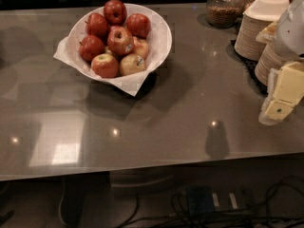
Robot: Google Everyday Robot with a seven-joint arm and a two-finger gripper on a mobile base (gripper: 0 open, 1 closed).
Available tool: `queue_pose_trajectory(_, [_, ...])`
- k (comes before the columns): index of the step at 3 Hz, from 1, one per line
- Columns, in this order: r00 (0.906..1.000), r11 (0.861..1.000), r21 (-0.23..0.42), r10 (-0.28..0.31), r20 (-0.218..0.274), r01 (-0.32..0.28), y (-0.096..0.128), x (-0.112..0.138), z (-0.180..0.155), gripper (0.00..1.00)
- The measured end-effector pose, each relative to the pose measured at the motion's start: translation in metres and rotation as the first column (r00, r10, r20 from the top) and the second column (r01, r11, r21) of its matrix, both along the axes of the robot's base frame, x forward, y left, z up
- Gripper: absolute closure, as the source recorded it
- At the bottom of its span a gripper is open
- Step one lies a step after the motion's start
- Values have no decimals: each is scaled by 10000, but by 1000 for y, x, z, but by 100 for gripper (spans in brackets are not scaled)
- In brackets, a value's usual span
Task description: Pick apple from white bowl
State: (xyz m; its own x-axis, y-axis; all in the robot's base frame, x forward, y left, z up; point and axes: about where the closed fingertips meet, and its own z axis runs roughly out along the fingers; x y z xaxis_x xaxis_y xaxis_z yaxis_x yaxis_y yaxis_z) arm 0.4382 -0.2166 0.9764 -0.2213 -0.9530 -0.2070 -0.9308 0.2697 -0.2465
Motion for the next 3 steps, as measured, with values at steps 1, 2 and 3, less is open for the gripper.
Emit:
queue_pose_trajectory(1, [10000, 10000, 4, 2, 2, -2, 0, 0, 0, 0])
queue_pose_trajectory(2, [9995, 9982, 559, 216, 240, -229, 16, 15, 1, 0])
queue_pose_trajectory(3, [9980, 9919, 1176, 428, 470, -481, 37, 37, 2, 0])
